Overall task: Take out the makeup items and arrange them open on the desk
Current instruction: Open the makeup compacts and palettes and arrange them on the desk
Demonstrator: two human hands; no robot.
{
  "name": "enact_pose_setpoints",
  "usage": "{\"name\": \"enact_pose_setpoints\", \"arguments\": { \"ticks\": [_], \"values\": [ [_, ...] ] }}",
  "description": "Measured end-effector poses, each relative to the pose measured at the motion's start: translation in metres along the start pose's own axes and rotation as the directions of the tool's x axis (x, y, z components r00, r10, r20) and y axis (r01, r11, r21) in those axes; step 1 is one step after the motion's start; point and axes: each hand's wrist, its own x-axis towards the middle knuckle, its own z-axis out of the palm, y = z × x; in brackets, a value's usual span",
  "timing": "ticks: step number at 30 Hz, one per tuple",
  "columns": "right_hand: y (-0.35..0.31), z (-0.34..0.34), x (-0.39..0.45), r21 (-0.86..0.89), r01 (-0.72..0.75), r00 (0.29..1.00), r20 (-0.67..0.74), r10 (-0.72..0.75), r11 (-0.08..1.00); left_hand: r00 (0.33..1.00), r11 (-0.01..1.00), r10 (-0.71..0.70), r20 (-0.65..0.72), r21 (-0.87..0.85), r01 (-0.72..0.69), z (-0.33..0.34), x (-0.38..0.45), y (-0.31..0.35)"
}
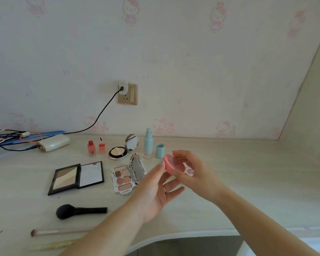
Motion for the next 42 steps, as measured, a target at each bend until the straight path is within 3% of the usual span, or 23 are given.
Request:
{"name": "enact_pose_setpoints", "arguments": {
  "ticks": [8,14,27,29,32,36,39,42],
  "values": [
    [-0.014,0.001,-0.001,-0.244,0.087,0.996,0.025,-0.084,0.966,0.996,0.994,0.083,0.038,0.072,-0.085,-0.002,-0.003,0.000],
    [-0.023,0.007,0.002,-0.540,0.101,0.988,-0.042,-0.147,0.836,0.989,0.986,0.132,0.065,0.098,-0.138,-0.005,-0.004,-0.001],
    [-0.032,0.008,-0.001,-0.733,0.119,0.993,0.078,-0.091,0.669,0.993,0.993,0.114,-0.042,0.028,-0.113,0.000,-0.002,-0.009],
    [-0.030,0.005,0.001,-0.733,0.062,0.998,0.049,-0.038,0.678,0.995,0.995,0.093,-0.039,0.028,-0.092,-0.001,-0.003,-0.009],
    [-0.020,-0.011,0.007,-0.555,-0.134,0.991,-0.063,0.119,0.821,0.999,0.999,0.040,0.001,-0.004,-0.040,-0.003,-0.008,-0.009],
    [-0.001,-0.021,0.009,-0.137,-0.290,0.956,-0.089,0.280,0.947,1.000,0.993,-0.015,0.026,-0.117,0.017,-0.007,-0.009,-0.008],
    [0.010,-0.024,0.009,0.233,-0.417,0.889,-0.097,0.448,0.878,0.999,0.981,-0.041,-0.002,-0.189,0.040,-0.007,-0.006,-0.009],
    [0.019,-0.026,0.008,0.356,-0.446,0.864,-0.067,0.498,0.821,0.996,0.979,-0.062,-0.062,-0.198,0.048,-0.004,-0.004,-0.010]
  ]
}}
